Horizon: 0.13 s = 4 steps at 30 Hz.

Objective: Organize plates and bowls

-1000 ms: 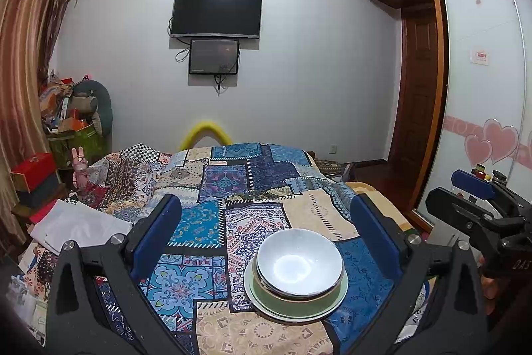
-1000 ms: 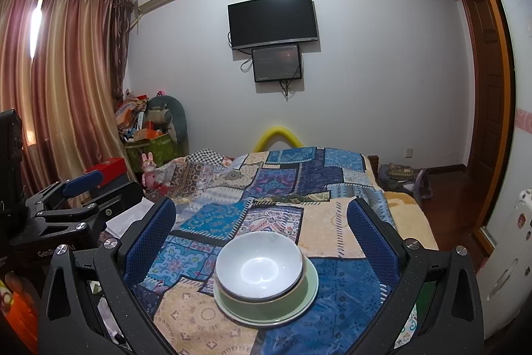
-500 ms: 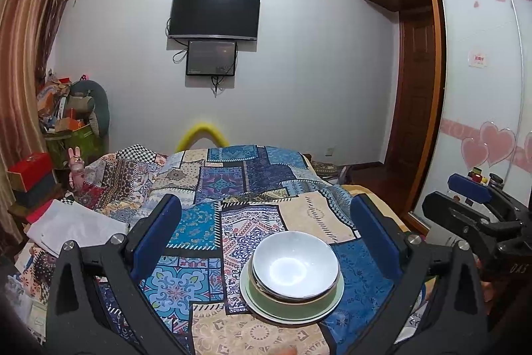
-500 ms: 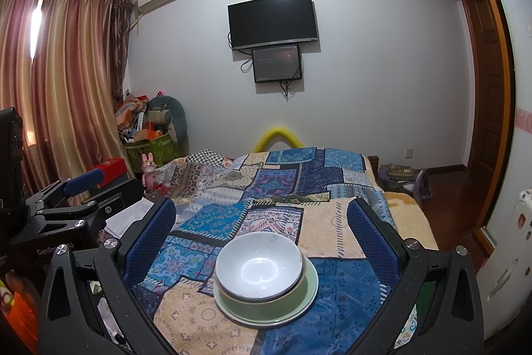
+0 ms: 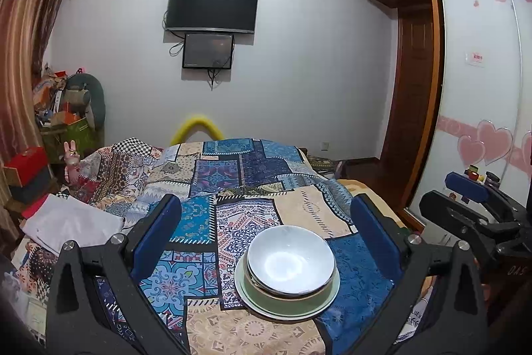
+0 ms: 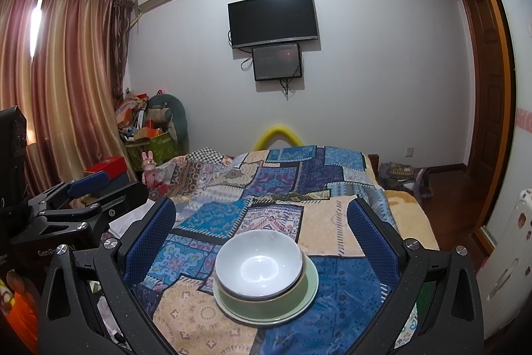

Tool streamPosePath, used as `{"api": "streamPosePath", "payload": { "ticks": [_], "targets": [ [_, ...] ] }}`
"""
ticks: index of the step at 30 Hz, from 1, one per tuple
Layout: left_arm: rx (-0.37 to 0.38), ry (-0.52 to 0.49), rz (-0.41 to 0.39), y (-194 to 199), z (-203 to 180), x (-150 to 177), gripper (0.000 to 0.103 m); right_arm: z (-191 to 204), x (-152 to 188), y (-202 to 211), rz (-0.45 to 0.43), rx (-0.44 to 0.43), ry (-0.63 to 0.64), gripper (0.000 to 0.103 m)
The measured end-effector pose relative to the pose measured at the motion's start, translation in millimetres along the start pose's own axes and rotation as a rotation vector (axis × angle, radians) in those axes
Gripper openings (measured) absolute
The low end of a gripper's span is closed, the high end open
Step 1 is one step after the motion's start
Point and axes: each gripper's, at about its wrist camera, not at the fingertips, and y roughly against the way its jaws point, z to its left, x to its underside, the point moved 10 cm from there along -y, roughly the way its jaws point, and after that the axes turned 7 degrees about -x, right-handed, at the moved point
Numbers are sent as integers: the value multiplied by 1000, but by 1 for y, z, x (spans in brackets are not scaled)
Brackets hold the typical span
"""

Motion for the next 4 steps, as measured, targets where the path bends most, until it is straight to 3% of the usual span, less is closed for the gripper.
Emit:
{"api": "streamPosePath", "payload": {
  "ticks": [4],
  "targets": [
    [4,7,7,-2,-1,2,103,-1,1,-1,3,-1,-1,103]
  ]
}}
